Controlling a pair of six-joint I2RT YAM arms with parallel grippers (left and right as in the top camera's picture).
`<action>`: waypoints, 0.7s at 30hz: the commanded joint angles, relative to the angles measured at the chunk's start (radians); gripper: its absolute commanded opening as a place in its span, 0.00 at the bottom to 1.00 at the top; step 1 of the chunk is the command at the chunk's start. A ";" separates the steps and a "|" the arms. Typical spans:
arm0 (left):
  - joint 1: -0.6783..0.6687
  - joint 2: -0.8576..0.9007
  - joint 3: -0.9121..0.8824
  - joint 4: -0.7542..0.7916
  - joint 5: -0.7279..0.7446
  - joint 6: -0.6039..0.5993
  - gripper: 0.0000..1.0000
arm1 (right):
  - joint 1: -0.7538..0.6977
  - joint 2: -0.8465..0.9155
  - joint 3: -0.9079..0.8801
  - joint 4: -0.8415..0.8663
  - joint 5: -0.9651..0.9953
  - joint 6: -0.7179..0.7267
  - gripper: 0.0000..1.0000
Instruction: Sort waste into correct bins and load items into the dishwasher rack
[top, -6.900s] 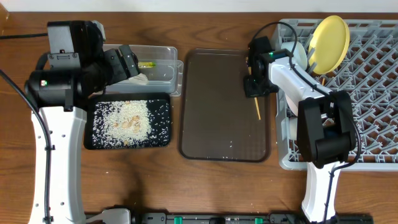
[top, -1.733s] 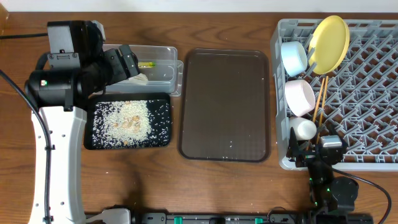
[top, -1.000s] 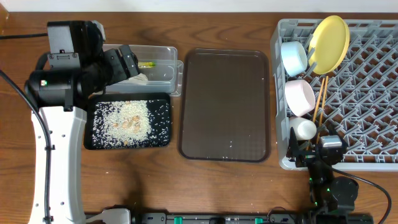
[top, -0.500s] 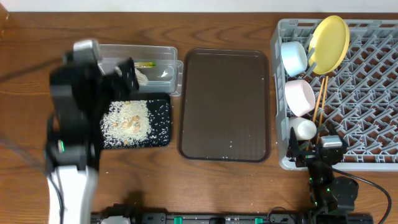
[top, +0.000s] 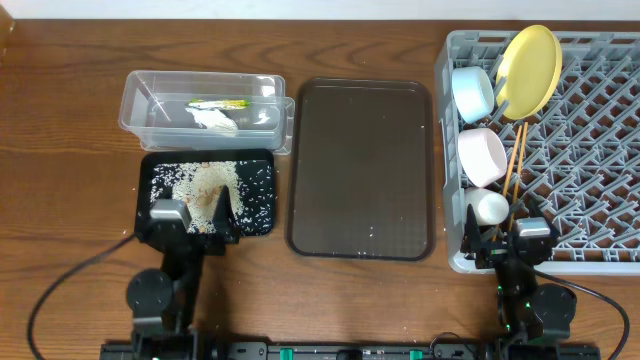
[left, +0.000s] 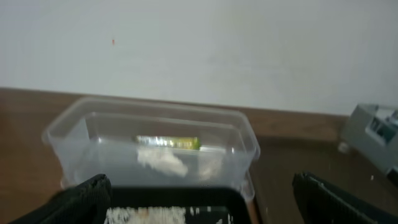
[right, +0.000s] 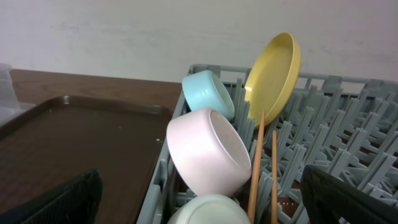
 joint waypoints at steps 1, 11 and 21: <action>-0.005 -0.083 -0.061 0.013 -0.006 0.019 0.96 | 0.019 -0.007 -0.003 -0.002 0.006 0.005 0.99; -0.008 -0.190 -0.157 -0.054 -0.006 0.017 0.96 | 0.019 -0.007 -0.003 -0.002 0.006 0.005 0.99; -0.009 -0.189 -0.157 -0.112 -0.006 0.016 0.96 | 0.019 -0.007 -0.003 -0.002 0.006 0.005 0.99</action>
